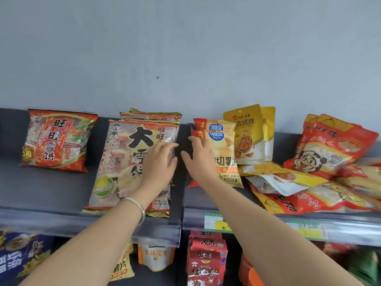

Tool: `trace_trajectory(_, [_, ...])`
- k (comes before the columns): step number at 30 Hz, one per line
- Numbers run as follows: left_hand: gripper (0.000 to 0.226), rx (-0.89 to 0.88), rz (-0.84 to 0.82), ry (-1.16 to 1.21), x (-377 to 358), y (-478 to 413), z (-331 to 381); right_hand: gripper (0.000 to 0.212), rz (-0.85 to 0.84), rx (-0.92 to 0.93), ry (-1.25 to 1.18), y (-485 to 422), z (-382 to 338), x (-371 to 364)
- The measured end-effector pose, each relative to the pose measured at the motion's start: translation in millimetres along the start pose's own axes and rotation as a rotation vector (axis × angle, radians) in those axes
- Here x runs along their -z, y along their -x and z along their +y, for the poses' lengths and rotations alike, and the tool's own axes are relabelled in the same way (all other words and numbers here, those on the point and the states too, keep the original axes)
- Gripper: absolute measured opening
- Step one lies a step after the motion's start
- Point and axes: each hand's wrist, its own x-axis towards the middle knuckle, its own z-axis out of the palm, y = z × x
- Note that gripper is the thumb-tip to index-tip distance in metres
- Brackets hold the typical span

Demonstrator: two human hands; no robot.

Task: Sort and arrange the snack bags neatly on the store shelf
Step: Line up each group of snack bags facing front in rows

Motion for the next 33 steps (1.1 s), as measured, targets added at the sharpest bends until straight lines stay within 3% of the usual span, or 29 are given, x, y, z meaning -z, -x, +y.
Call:
trace_trajectory(5, [0.035,-0.064,-0.108,0.106,-32.2,-4.5,56.9,0.038,-0.046,0.027,0.283,-2.3,42.9,55.6])
trace_trajectory(10, [0.038,-0.085,-0.223,0.162,-64.3,-8.4,109.0,0.033,-0.101,-0.051,0.407,-0.8,89.6,110.2])
trace_trajectory(15, [0.047,-0.105,-0.415,0.026,-99.4,-12.7,157.6,0.036,-0.323,-0.144,0.511,-1.3,140.0,168.1])
trace_trajectory(18, [0.049,-0.1,-0.512,0.047,-118.9,-10.2,178.0,0.036,-0.37,-0.177,0.509,-2.6,172.3,194.5])
trace_trajectory(23, [0.036,-0.023,-0.506,0.093,-144.4,-13.3,205.3,0.035,-0.415,-0.176,0.453,-5.3,215.6,224.0])
trace_trajectory(33, [0.04,0.093,-0.489,0.049,-160.3,-17.1,220.2,0.045,-0.508,0.004,0.349,-20.4,249.0,211.8])
